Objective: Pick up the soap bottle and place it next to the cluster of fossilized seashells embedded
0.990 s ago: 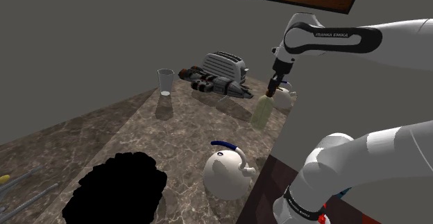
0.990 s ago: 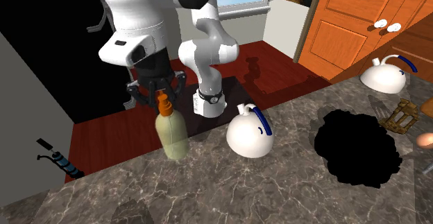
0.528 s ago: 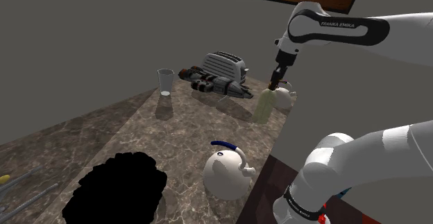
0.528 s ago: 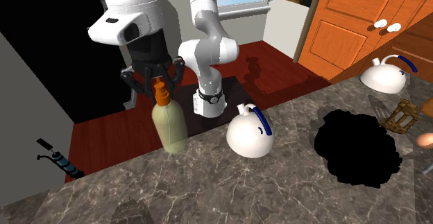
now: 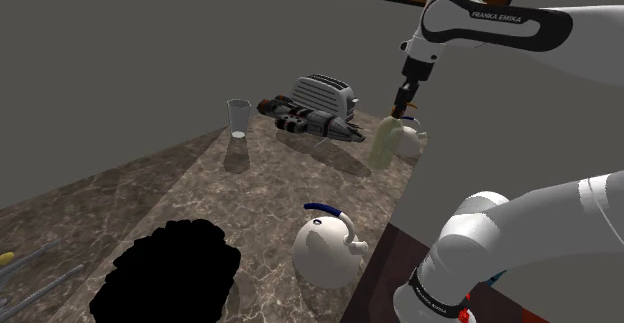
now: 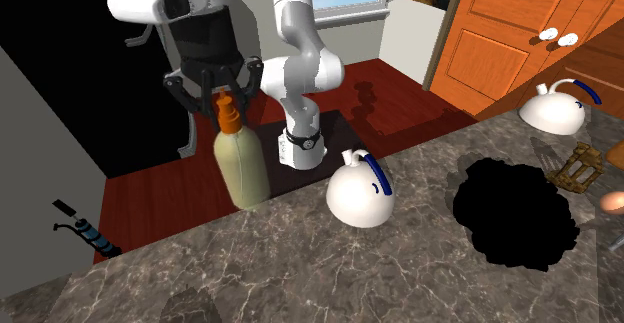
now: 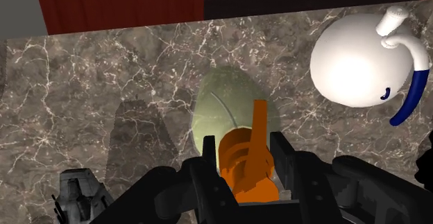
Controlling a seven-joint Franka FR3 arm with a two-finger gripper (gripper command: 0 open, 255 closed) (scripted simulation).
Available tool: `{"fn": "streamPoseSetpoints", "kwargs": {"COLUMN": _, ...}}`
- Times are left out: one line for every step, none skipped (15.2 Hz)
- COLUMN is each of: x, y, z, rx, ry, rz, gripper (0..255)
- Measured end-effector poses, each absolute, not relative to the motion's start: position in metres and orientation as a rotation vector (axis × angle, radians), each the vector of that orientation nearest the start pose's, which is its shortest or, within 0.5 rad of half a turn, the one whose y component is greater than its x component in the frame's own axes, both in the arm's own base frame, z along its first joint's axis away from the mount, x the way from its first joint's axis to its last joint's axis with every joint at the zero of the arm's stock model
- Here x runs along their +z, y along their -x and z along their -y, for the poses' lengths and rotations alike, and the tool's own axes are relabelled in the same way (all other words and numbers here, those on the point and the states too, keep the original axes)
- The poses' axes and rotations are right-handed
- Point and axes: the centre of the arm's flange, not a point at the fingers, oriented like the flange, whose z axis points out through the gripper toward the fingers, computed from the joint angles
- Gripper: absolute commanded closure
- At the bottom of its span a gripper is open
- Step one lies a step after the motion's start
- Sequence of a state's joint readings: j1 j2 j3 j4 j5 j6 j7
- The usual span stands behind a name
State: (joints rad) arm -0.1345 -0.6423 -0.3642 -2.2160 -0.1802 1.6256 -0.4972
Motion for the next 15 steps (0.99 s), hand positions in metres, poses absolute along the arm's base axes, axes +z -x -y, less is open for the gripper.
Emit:
{"fn": "streamPoseSetpoints", "kwargs": {"x": 0.6, "y": -0.298, "z": 0.221, "rx": -0.053, "ry": 3.117, "rz": 0.113, "gripper": 255}}
{"fn": "streamPoseSetpoints", "kwargs": {"x": 0.606, "y": -0.298, "z": 0.221, "rx": -0.053, "ry": 3.117, "rz": 0.113, "gripper": 255}}
{"fn": "streamPoseSetpoints", "kwargs": {"x": 0.611, "y": -0.298, "z": 0.221, "rx": -0.053, "ry": 3.117, "rz": 0.113, "gripper": 255}}
{"fn": "streamPoseSetpoints", "kwargs": {"x": 0.616, "y": -0.298, "z": 0.221, "rx": -0.053, "ry": 3.117, "rz": 0.113, "gripper": 255}}
{"fn": "streamPoseSetpoints", "kwargs": {"x": 0.621, "y": -0.299, "z": 0.222, "rx": -0.053, "ry": 3.117, "rz": 0.113, "gripper": 255}}
{"fn": "streamPoseSetpoints", "kwargs": {"x": 0.627, "y": -0.299, "z": 0.222, "rx": -0.053, "ry": 3.117, "rz": 0.113, "gripper": 255}}
{"fn": "streamPoseSetpoints", "kwargs": {"x": 0.633, "y": -0.299, "z": 0.221, "rx": -0.053, "ry": 3.117, "rz": 0.113, "gripper": 255}}
{"fn": "streamPoseSetpoints", "kwargs": {"x": 0.638, "y": -0.299, "z": 0.221, "rx": -0.053, "ry": 3.117, "rz": 0.113, "gripper": 255}}
{"fn": "streamPoseSetpoints", "kwargs": {"x": 0.642, "y": -0.299, "z": 0.222, "rx": -0.053, "ry": 3.117, "rz": 0.113, "gripper": 255}}
{"fn": "streamPoseSetpoints", "kwargs": {"x": 0.648, "y": -0.3, "z": 0.222, "rx": -0.053, "ry": 3.117, "rz": 0.113, "gripper": 255}}
{"fn": "streamPoseSetpoints", "kwargs": {"x": 0.654, "y": -0.299, "z": 0.223, "rx": -0.053, "ry": 3.117, "rz": 0.113, "gripper": 255}}
{"fn": "streamPoseSetpoints", "kwargs": {"x": 0.658, "y": -0.299, "z": 0.221, "rx": -0.053, "ry": 3.117, "rz": 0.113, "gripper": 255}}
{"fn": "streamPoseSetpoints", "kwargs": {"x": 0.663, "y": -0.299, "z": 0.222, "rx": -0.053, "ry": 3.117, "rz": 0.113, "gripper": 255}}
{"fn": "streamPoseSetpoints", "kwargs": {"x": 0.668, "y": -0.299, "z": 0.222, "rx": -0.053, "ry": 3.117, "rz": 0.113, "gripper": 255}}
{"fn": "streamPoseSetpoints", "kwargs": {"x": 0.674, "y": -0.299, "z": 0.222, "rx": -0.053, "ry": 3.117, "rz": 0.113, "gripper": 255}}
